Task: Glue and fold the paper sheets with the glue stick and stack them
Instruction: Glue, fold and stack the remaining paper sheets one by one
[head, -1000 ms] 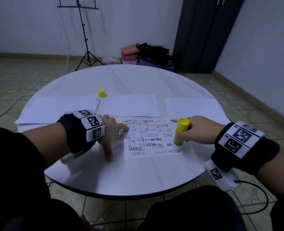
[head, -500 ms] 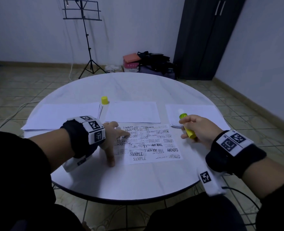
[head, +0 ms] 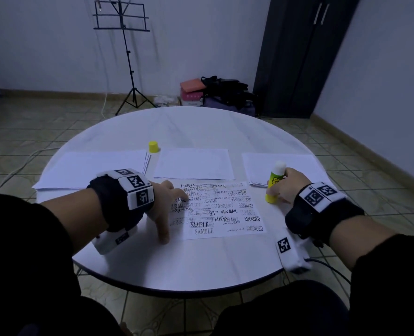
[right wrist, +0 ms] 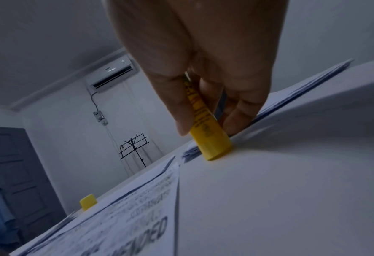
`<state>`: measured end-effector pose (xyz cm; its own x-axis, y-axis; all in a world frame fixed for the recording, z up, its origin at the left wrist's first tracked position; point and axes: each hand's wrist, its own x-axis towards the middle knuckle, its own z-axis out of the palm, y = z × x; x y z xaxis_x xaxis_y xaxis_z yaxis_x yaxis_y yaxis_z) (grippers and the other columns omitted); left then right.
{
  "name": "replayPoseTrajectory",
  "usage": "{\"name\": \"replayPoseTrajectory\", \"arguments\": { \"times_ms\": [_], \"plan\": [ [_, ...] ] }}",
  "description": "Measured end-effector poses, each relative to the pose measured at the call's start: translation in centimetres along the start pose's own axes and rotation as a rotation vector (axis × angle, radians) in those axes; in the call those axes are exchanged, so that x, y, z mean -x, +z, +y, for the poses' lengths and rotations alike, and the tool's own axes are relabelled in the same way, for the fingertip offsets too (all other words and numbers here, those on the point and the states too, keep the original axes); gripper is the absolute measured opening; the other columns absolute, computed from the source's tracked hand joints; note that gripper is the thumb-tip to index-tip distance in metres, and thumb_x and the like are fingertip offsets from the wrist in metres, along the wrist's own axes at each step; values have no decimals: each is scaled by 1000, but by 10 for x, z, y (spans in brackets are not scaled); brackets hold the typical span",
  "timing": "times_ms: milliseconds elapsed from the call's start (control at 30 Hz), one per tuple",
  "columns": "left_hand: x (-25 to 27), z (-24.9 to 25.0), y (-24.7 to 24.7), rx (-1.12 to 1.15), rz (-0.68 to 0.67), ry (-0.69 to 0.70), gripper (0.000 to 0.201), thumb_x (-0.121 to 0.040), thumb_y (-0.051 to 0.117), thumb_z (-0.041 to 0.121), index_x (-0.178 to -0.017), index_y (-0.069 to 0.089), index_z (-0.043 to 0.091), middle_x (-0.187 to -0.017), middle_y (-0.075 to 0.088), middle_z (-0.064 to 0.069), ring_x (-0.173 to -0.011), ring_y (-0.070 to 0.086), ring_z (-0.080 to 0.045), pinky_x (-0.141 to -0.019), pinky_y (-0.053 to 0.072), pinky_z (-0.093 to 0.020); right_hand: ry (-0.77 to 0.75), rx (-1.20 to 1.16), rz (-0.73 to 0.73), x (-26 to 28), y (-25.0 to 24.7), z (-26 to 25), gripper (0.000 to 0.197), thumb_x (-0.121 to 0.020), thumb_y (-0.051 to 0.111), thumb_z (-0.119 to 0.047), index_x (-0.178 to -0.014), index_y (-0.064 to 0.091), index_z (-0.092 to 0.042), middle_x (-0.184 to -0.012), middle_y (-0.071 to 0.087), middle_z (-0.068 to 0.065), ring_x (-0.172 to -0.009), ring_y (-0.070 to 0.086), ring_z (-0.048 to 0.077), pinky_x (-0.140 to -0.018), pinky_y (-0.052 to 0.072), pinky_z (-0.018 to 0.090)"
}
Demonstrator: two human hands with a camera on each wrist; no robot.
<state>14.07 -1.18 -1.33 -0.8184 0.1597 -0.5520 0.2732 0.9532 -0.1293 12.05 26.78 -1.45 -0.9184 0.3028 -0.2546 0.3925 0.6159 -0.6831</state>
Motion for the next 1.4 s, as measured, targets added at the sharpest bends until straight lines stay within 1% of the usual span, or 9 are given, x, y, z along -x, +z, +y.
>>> {"name": "replayPoseTrajectory", "arguments": {
  "times_ms": [200,333,433,567,733,867,1000,1200,1400],
  "plan": [
    [2,0,4,21,15,18,109,-56,85,51,-143,21,42,-144,23,6,-129,42,-19,-107,38,-38,39,118,0,4,0,0,34,-77,73,-8,-104,54,-8,-96,58,11,-90,56,28,-81,45,33],
    [4,-2,7,51,35,36,105,-57,85,48,-142,24,42,-143,23,5,-126,44,-18,-107,38,-37,128,213,-30,19,1,-3,49,-75,77,-20,-113,50,-3,-109,59,16,-93,58,29,-76,43,31],
    [2,-8,11,84,59,43,104,-57,85,47,-141,24,42,-142,24,5,-130,41,-17,-110,35,-36,130,227,-164,34,9,-8,25,-77,71,-16,-82,49,-7,-82,51,11,-66,47,23,-60,35,26],
    [5,-19,8,130,97,26,103,-65,81,48,-147,20,36,-149,22,3,-134,38,-17,-111,33,-37,-56,402,-322,61,36,-37,27,-81,68,-29,-66,52,-13,-61,52,0,-47,44,14,-46,32,20],
    [7,-63,2,227,126,-48,83,-81,69,46,-149,24,26,-150,35,1,-135,38,-18,-111,30,-31,-345,611,-419,74,81,-111,27,-88,62,-33,-72,58,-12,-63,56,-3,-51,47,10,-48,35,19],
    [5,-123,-3,230,149,-157,62,-90,62,38,-144,39,20,-143,46,3,-131,43,-16,-106,30,-25,-453,665,-435,60,126,-176,16,-91,58,-26,-86,62,-11,-96,67,1,-61,54,11,-57,42,23],
    [-9,-183,-6,197,190,-293,56,-87,65,35,-139,49,20,-138,52,2,-125,49,-19,-102,36,-27,-552,788,-359,44,158,-213,46,-94,55,-31,-132,50,-5,-138,50,10,-120,52,25,-89,41,31],
    [-40,-242,-5,129,121,-373,88,-76,75,45,-146,34,13,-143,46,-4,-132,43,-22,-105,35,-28,-503,909,-345,-1,211,-238,56,-72,66,-63,-90,53,-12,-107,56,2,-110,57,30,-94,46,39],
    [-69,-260,-10,30,28,-325,88,-63,80,57,-133,52,12,-127,60,-2,-116,56,-21,-95,42,-25,-467,1033,-451,-28,235,-240,59,-62,66,-73,-70,52,-16,-80,55,2,-89,56,26,-88,47,34]
  ]
}}
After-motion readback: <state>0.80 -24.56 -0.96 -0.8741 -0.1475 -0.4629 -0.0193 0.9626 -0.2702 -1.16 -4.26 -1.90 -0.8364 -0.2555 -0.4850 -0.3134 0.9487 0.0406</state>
